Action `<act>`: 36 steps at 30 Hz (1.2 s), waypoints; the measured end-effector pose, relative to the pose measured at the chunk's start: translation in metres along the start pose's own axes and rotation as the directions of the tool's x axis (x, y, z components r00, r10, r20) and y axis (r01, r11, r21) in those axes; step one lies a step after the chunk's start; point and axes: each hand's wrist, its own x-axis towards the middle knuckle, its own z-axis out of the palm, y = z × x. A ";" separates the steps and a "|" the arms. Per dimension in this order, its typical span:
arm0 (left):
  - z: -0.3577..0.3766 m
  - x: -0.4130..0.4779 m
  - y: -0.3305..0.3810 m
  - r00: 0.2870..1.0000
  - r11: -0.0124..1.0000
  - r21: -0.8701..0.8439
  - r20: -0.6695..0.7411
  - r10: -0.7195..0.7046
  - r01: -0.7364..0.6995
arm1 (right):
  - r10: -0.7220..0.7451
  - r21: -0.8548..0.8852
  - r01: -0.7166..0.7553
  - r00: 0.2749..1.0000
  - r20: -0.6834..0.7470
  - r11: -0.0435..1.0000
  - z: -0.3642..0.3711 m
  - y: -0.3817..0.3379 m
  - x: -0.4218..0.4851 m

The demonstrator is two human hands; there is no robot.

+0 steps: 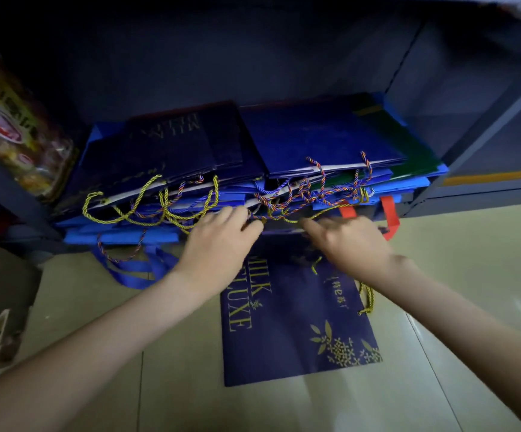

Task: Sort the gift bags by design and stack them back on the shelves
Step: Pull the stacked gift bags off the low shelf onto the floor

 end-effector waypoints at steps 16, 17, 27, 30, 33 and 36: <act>0.110 -0.102 0.073 0.609 0.977 -0.106 0.768 0.198 -0.185 | -0.179 0.210 0.083 0.853 0.490 0.974 0.116 -0.056 -0.132; 0.114 -0.105 0.076 0.629 0.976 -0.105 0.750 0.204 -0.191 | -0.171 0.223 0.056 0.823 0.542 0.973 0.119 -0.060 -0.141; 0.075 -0.072 0.071 0.961 0.978 -0.091 0.192 0.201 -0.187 | 0.069 0.174 -0.059 0.996 -0.051 0.983 0.086 -0.017 -0.127; 0.023 -0.037 0.058 0.983 0.994 -0.064 0.153 0.097 -0.089 | 0.133 0.172 -0.102 0.974 -0.184 0.980 0.044 0.008 -0.104; -0.035 0.001 0.044 0.975 0.998 -0.064 0.224 -0.011 0.026 | 0.178 0.151 -0.141 0.948 -0.263 0.978 0.000 0.024 -0.083; -0.053 0.022 0.024 0.929 0.994 -0.036 0.361 -0.081 0.101 | 0.207 0.129 -0.177 0.939 -0.274 0.976 -0.021 0.022 -0.068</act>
